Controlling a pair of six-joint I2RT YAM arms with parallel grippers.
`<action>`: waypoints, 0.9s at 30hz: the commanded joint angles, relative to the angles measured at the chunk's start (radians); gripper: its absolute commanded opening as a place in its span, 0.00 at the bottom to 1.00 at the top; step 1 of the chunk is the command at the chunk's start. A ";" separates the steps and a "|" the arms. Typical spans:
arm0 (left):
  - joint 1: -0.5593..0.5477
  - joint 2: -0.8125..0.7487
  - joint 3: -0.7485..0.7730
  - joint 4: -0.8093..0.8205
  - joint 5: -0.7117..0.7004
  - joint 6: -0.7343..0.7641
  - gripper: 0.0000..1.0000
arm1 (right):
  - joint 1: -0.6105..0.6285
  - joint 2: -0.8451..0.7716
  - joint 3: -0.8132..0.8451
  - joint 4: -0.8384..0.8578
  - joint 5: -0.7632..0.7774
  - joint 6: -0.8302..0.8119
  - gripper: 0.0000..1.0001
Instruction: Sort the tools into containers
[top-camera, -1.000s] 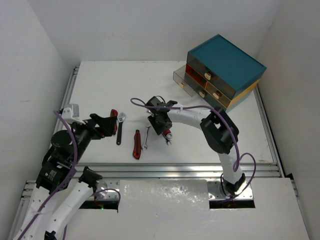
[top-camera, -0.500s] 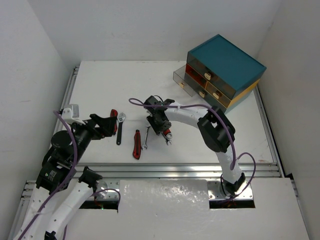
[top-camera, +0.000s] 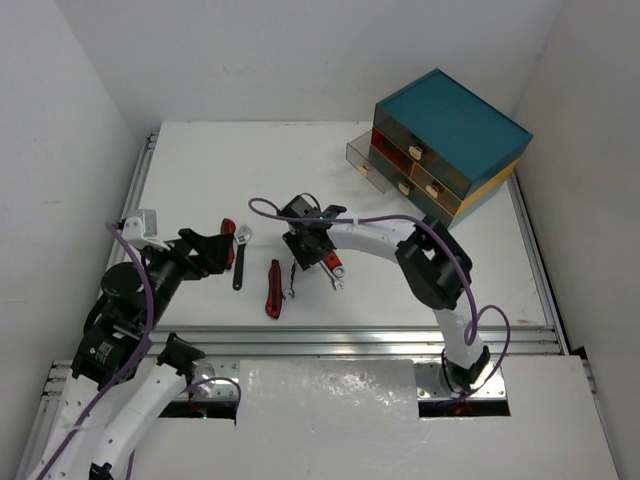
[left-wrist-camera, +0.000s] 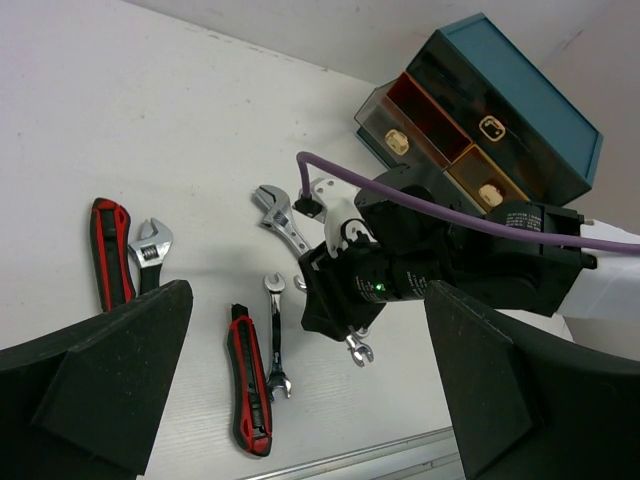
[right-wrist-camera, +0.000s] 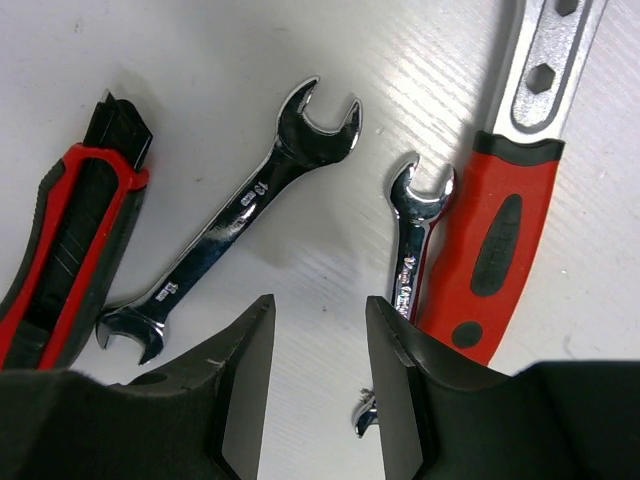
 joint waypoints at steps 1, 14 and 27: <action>0.010 -0.011 -0.003 0.043 -0.002 0.012 1.00 | -0.003 0.010 0.050 0.001 0.031 -0.004 0.43; 0.010 -0.011 -0.003 0.045 -0.001 0.014 1.00 | -0.105 0.061 0.035 -0.042 -0.015 -0.021 0.44; 0.010 -0.008 -0.003 0.045 -0.001 0.014 1.00 | -0.067 0.062 0.012 -0.040 -0.034 -0.093 0.44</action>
